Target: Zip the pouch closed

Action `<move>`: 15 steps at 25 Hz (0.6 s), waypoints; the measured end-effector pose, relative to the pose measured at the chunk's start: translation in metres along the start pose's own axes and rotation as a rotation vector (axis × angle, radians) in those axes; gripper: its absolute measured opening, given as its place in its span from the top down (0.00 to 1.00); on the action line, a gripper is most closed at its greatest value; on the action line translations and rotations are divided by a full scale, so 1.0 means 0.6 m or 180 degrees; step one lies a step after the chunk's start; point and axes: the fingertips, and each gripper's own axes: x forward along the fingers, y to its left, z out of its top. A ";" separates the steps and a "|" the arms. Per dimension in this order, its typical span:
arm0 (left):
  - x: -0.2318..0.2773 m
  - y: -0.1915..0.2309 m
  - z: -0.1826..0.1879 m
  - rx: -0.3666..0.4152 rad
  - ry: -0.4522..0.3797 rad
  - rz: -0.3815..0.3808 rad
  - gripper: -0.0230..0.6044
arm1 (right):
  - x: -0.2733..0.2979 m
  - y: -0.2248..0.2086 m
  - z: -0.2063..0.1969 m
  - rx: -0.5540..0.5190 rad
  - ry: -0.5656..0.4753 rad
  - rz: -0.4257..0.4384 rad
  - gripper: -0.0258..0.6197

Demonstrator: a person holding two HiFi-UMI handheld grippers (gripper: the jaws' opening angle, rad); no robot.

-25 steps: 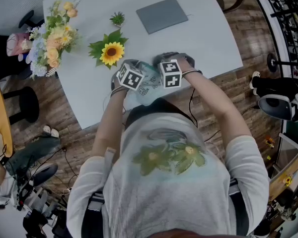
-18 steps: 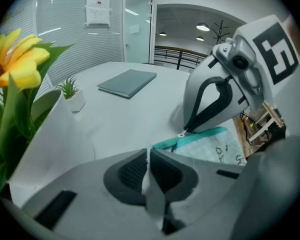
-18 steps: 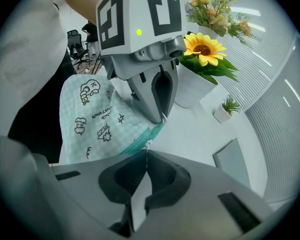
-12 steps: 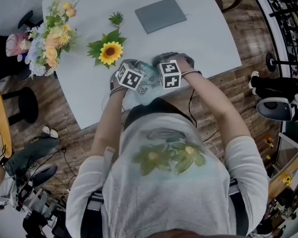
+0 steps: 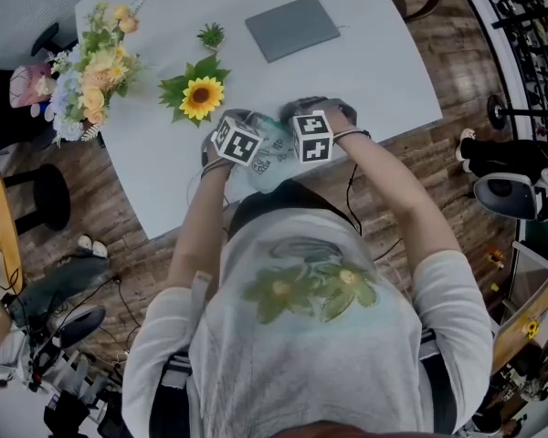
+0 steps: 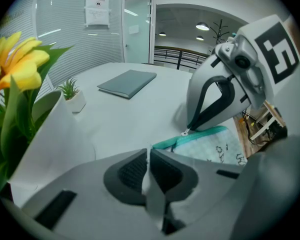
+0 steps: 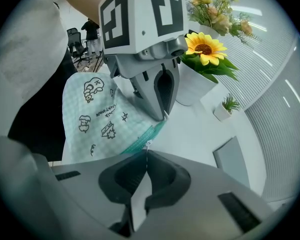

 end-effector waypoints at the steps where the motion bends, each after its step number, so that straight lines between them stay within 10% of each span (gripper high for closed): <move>1: 0.000 0.000 0.000 0.0001 0.0000 -0.0001 0.92 | 0.000 0.000 0.001 0.0002 0.0004 -0.0001 0.93; 15: 0.000 0.000 -0.001 0.0017 0.0038 -0.0007 0.92 | -0.007 0.008 0.002 0.0053 0.0022 -0.0001 0.93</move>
